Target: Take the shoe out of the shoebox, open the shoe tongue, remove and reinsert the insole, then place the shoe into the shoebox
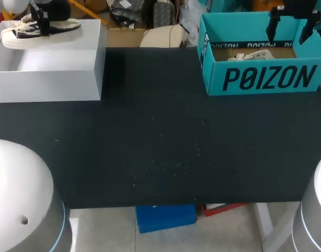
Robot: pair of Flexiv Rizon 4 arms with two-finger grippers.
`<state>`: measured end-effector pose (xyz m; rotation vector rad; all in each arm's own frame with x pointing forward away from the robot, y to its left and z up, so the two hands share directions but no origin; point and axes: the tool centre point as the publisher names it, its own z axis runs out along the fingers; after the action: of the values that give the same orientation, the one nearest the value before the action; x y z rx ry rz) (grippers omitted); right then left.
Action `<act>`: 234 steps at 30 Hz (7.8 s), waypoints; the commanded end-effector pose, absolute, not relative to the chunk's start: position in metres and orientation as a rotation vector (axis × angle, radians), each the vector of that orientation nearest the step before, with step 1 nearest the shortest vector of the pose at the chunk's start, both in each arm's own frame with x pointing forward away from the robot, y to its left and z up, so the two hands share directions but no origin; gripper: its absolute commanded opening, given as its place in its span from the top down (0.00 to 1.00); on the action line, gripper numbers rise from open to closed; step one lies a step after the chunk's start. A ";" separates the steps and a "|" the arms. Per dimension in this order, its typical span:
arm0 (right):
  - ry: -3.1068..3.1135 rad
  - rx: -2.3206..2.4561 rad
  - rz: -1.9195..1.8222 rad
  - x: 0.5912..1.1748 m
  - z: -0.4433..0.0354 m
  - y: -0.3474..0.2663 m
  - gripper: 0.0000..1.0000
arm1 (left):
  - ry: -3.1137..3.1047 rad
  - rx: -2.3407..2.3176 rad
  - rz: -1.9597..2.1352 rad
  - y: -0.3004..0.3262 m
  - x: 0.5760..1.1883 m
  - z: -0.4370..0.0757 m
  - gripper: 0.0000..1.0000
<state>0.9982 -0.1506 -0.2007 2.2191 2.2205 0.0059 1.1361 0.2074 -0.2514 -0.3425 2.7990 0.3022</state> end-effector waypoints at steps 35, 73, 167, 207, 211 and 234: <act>2.221 2.220 0.005 0.999 -0.201 -0.150 0.00 | 2.656 -0.274 0.231 -0.183 0.841 -0.257 1.00; 2.221 2.220 0.005 0.999 -0.201 -0.150 0.00 | 2.709 0.125 -0.172 -0.154 0.805 -0.346 0.00; 3.234 0.061 0.470 0.836 -0.143 -0.014 0.00 | 2.817 0.205 -0.964 -0.041 0.824 -0.248 0.00; 2.857 0.087 0.717 0.822 -0.264 0.075 0.00 | 2.817 0.205 -0.964 -0.041 0.824 -0.248 0.00; 2.864 0.150 0.790 0.817 -0.283 0.084 0.00 | 2.817 0.205 -0.964 -0.041 0.824 -0.248 0.00; 2.609 0.246 1.094 0.837 -0.354 0.141 0.00 | 2.817 0.205 -0.964 -0.041 0.824 -0.248 0.00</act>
<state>0.8232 0.1304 -0.3361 0.2733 2.6356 1.0055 0.8240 -0.0408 -0.2459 0.2039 2.8227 -0.9623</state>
